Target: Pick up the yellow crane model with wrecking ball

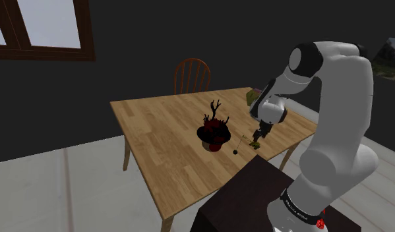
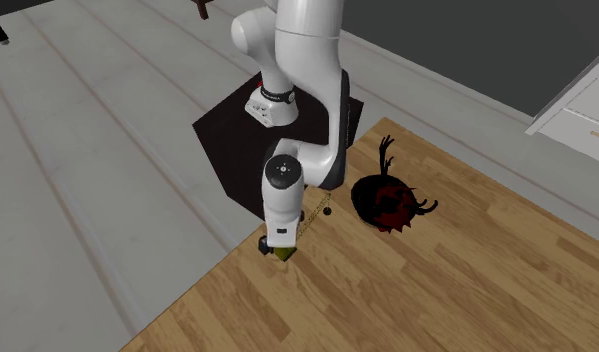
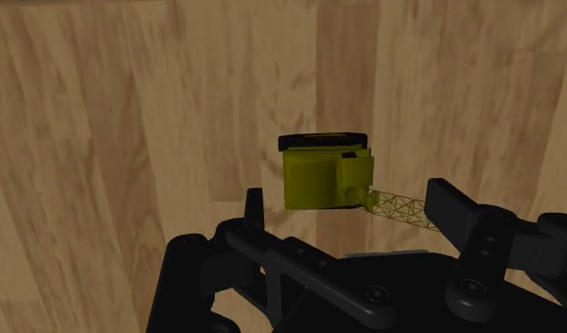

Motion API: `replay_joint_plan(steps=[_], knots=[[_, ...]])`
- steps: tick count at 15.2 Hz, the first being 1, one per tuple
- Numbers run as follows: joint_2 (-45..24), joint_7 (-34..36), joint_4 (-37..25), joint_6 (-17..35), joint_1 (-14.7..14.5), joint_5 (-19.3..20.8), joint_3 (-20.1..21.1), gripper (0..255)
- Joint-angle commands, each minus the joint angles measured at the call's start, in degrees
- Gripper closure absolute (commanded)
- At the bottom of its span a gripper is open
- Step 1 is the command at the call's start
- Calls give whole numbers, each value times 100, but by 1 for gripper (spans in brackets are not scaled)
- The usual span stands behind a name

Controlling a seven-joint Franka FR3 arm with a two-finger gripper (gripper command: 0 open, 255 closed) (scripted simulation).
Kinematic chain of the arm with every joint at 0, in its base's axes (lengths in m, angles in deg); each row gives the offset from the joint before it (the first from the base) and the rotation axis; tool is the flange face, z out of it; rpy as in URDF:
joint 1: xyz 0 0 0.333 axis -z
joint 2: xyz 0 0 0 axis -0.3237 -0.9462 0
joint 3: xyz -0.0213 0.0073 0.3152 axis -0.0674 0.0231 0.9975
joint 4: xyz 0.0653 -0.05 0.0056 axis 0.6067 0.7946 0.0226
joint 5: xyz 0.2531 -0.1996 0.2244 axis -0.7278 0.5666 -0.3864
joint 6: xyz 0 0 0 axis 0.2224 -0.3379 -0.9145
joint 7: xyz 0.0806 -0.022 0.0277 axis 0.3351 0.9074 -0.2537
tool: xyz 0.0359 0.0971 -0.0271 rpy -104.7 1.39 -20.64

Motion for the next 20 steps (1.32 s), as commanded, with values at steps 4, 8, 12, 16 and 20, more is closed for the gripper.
replay_joint_plan(steps=[4, 8, 12, 16, 20], knots=[[-435, -196, -201, 262, 307, -256, 351, 0], [-550, -230, -240, 349, 372, -317, 446, 255], [-546, -225, -238, 345, 366, -314, 442, 255], [-544, -223, -238, 343, 363, -313, 439, 255], [-325, -153, -157, 187, 232, -197, 261, 255]])
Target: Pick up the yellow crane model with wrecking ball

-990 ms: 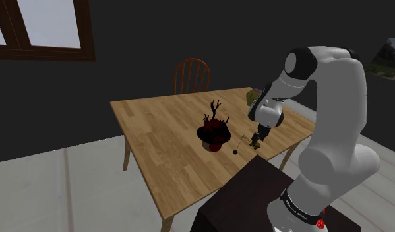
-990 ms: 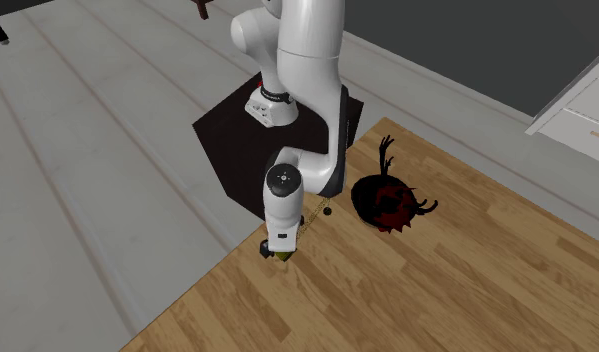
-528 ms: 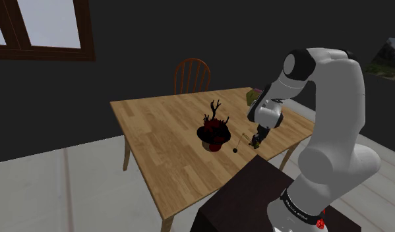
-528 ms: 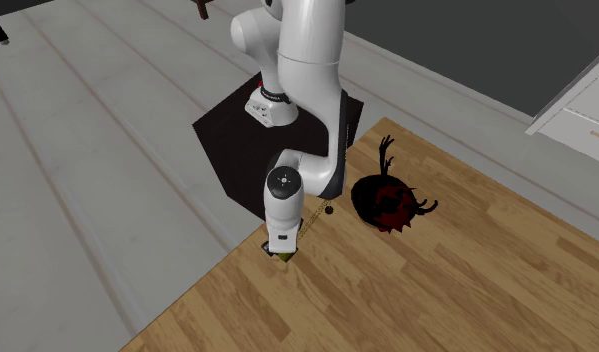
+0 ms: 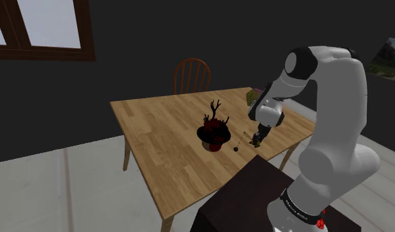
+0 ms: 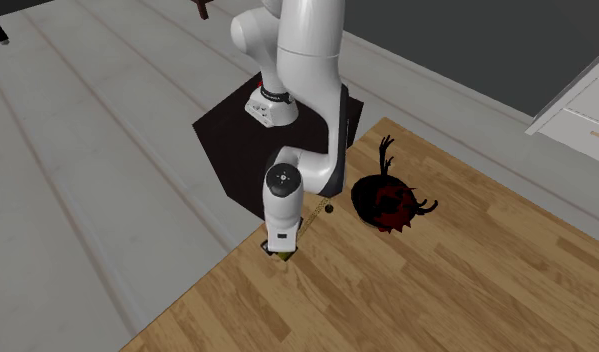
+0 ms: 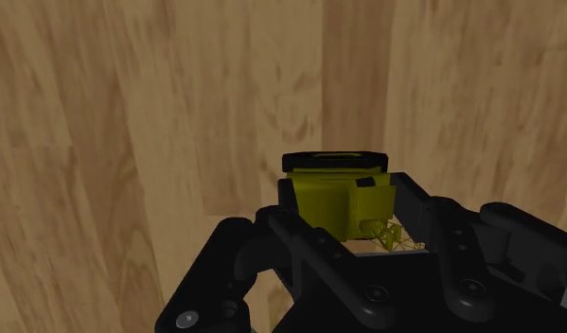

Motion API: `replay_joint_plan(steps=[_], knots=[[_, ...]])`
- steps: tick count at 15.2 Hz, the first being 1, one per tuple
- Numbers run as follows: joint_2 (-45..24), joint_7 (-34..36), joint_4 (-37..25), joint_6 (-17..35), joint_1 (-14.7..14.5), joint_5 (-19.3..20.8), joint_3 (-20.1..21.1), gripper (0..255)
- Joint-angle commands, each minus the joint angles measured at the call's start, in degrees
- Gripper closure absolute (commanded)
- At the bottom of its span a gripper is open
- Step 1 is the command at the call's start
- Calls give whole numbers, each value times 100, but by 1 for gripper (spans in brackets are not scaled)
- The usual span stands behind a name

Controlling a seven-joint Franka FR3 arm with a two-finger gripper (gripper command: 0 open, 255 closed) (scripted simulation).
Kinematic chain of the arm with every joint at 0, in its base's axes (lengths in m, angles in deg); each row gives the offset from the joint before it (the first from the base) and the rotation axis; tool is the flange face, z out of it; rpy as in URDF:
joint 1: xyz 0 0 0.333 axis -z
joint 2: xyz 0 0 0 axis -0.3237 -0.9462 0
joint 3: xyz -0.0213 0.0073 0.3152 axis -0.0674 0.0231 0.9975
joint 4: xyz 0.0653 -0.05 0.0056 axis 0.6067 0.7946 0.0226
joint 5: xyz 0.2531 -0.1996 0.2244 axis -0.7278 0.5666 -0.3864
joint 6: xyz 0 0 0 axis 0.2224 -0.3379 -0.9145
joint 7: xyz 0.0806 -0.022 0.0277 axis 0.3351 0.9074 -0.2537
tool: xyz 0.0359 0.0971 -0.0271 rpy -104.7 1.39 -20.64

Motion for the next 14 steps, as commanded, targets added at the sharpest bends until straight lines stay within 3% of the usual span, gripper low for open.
replay_joint_plan(steps=[1, 14], knots=[[140, 54, 55, -95, -93, 77, -114, 255], [990, 495, 304, -719, -686, 712, -852, 255]])
